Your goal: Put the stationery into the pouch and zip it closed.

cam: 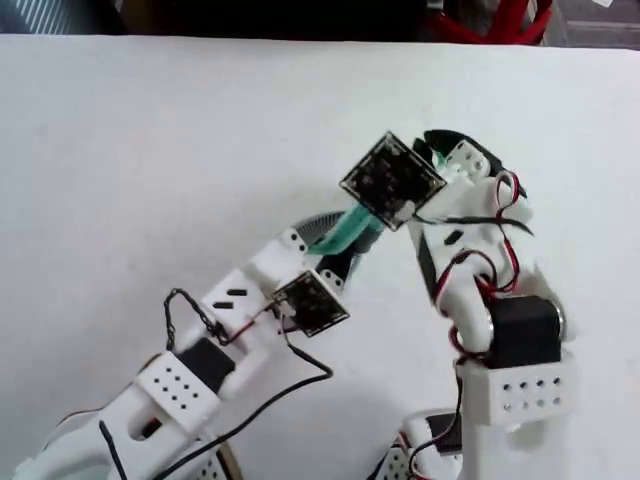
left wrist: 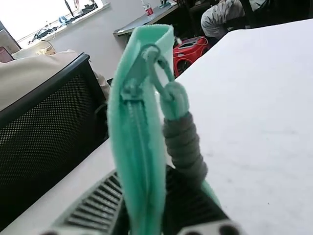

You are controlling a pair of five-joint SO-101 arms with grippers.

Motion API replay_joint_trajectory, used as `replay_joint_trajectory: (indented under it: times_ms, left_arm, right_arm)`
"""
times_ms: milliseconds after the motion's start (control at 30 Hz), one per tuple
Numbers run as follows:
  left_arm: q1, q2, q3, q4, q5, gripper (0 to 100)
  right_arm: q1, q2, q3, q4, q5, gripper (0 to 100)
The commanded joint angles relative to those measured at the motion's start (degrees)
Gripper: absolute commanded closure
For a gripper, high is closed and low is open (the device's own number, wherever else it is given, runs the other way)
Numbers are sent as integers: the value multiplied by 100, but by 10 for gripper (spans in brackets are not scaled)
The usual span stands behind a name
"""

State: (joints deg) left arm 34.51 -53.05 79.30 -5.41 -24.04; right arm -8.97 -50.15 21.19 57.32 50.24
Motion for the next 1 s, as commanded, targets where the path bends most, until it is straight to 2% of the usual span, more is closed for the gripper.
replay_joint_trajectory:
  times_ms: [0,133,200,267,367,433,600,700,967]
  left_arm:
    - [4,-48,-26,26,-35,978]
    - [4,-48,-26,18,-35,978]
    - [4,-66,-26,26,-35,978]
    - [4,-75,-26,26,-35,978]
    - [4,-75,-26,26,-35,978]
    - [4,-66,-26,26,-35,978]
    - [4,-57,-26,26,-18,978]
    - [4,-57,-26,26,-26,978]
    - [4,-66,-26,18,-35,978]
  right_arm:
    - [215,-330,-26,207,-35,981]
    - [-31,-1262,0,1191,290,981]
    - [-127,-1736,18,1613,211,980]
    - [-110,-2088,35,1947,-422,956]
    - [-110,-2387,510,2193,-1908,830]
    - [-163,-2466,1073,2070,-2497,781]
    - [-752,-2536,2549,1200,-3921,792]
    - [-804,-2765,3059,637,-4589,791]
    - [-848,-4611,3956,-66,-5002,792]
